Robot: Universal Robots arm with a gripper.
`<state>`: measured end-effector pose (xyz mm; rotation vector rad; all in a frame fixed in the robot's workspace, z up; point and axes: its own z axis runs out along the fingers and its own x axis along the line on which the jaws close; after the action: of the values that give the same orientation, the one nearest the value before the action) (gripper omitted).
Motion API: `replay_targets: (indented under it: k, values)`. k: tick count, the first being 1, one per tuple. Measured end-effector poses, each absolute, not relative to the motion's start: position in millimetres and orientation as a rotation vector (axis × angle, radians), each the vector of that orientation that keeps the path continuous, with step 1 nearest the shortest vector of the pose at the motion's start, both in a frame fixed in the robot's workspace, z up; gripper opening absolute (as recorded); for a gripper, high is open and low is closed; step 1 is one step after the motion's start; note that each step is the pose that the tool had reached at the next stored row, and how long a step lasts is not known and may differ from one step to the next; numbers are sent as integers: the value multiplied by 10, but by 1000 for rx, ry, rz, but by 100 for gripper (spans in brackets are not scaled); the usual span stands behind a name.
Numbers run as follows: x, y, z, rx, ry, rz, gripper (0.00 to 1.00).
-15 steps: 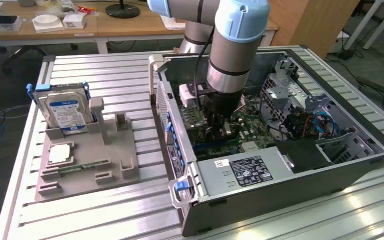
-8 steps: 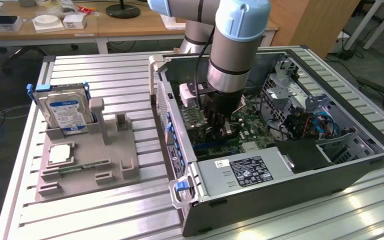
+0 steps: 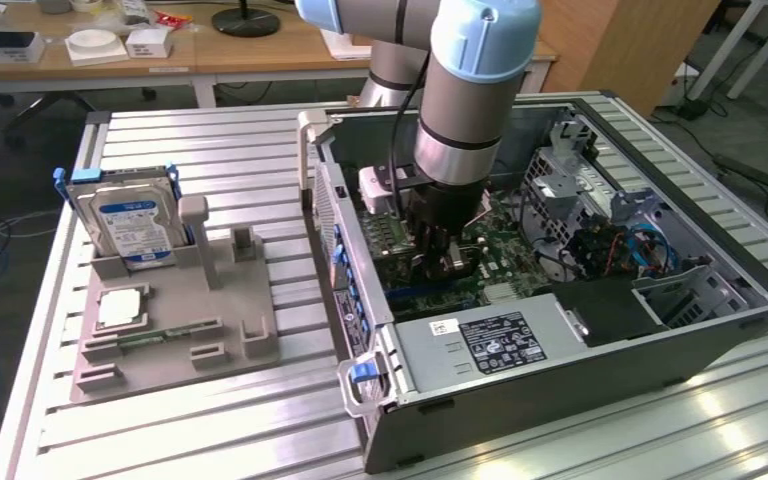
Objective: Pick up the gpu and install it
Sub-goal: 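Insert the gpu into the slot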
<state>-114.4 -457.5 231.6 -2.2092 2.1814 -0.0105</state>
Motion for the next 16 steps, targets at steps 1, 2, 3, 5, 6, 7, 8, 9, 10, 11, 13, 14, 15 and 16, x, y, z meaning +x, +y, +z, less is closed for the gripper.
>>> replay_targets:
  k: [1,2,3,5,6,7,8,9,10,11,13,14,15,16]
  values:
    - [-1144,-4575,2316,-2209,2182,-11,27]
    - [-1144,-4575,2316,-2209,2181,-11,27]
    - [-1143,-4575,2316,-2209,2181,-10,27]
    - [-1135,-4575,2317,-2209,2182,-10,27]
    - [-1128,-4575,2317,-2209,2182,-10,27]
    - [-1120,-4575,2318,-2209,2182,-10,27]
    - [-1115,-4576,2317,-2209,2182,-10,27]
    - [-1113,-4576,2317,-2209,2182,-10,27]
    - [-1113,-4575,2316,-2209,2182,-11,27]
    - [-1112,-4575,2316,-2209,2182,-10,27]
    - [-1112,-4575,2316,-2209,2181,-10,27]
    - [-1112,-4575,2316,-2209,2181,-10,27]
    - [-1112,-4575,2315,-2209,2182,-10,27]
    - [-1112,-4575,2312,-2209,2182,-11,27]
